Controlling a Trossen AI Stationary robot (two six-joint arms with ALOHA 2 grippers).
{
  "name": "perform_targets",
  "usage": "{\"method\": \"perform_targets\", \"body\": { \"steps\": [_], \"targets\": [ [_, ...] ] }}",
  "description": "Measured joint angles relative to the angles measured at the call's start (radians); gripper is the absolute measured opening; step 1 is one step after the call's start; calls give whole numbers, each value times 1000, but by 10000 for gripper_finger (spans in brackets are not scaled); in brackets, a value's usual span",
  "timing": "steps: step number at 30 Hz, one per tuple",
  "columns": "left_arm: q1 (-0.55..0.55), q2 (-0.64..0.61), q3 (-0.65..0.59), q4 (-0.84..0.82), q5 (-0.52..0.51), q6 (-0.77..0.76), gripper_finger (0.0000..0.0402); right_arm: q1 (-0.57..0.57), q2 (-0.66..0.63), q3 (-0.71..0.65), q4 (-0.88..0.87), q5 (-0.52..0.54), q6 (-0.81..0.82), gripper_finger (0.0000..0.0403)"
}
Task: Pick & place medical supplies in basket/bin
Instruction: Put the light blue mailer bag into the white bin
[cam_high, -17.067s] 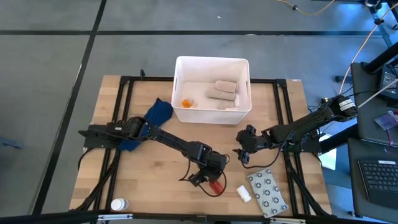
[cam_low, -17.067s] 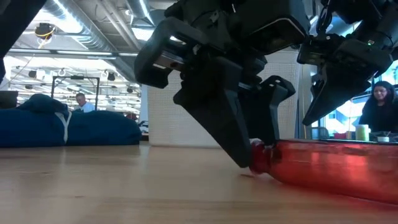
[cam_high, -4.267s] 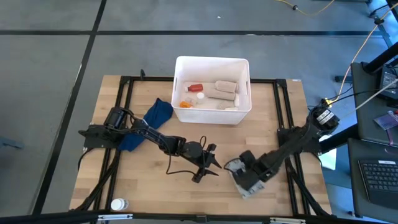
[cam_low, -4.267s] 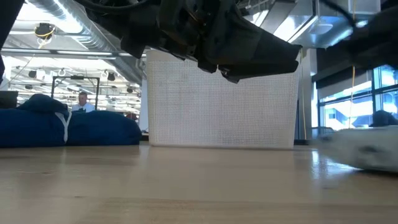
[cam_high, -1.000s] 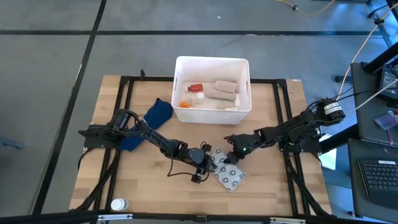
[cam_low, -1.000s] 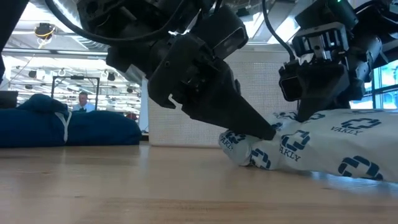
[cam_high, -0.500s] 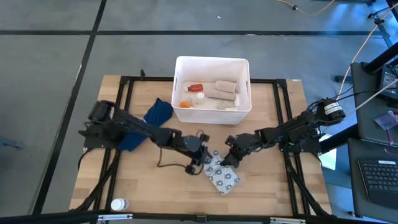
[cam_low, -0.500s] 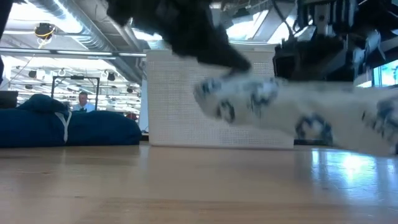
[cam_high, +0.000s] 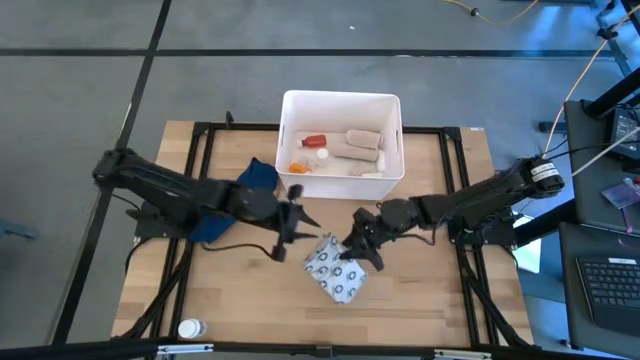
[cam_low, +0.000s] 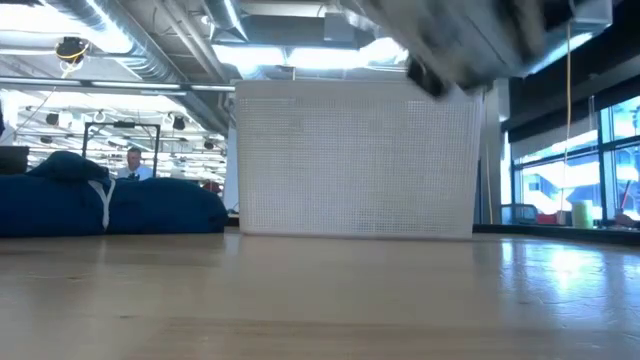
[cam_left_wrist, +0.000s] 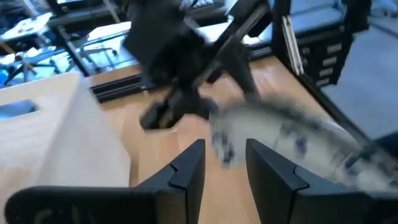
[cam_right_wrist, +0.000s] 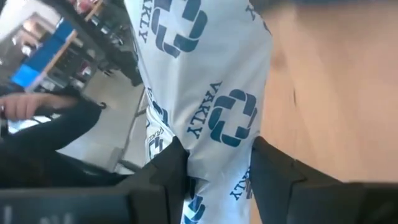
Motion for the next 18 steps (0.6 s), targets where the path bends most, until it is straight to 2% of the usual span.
{"method": "perform_targets", "body": {
  "steps": [2, 5, 7, 9, 11, 13, 15, 18],
  "targets": [
    [0, -52, 0, -36, 2, -40, 109, -4, -34, 97, -119, 25, -101, 141],
    [-4, -115, 0, -91, 8, -82, 109, -5, -73, 279, -349, 131, -287, 141],
    [-10, -146, 0, -117, 13, -105, 109, -4, -78, 408, -505, 266, -414, 141],
    [-15, -166, 0, -128, 3, -119, 109, -6, -72, 526, -642, 444, -514, 141],
    [-20, -176, 0, -126, 2, -131, 109, -26, -58, 621, -702, 620, -604, 141],
    [-23, -180, 0, -128, 9, -135, 109, -66, -49, 686, -733, 735, -685, 141],
    [-22, -180, 0, -126, 8, -134, 109, -123, -35, 731, -735, 767, -746, 141],
    [-16, -180, -1, -127, 3, -135, 109, -226, -18, 764, -740, 742, -813, 141]
  ]
}}
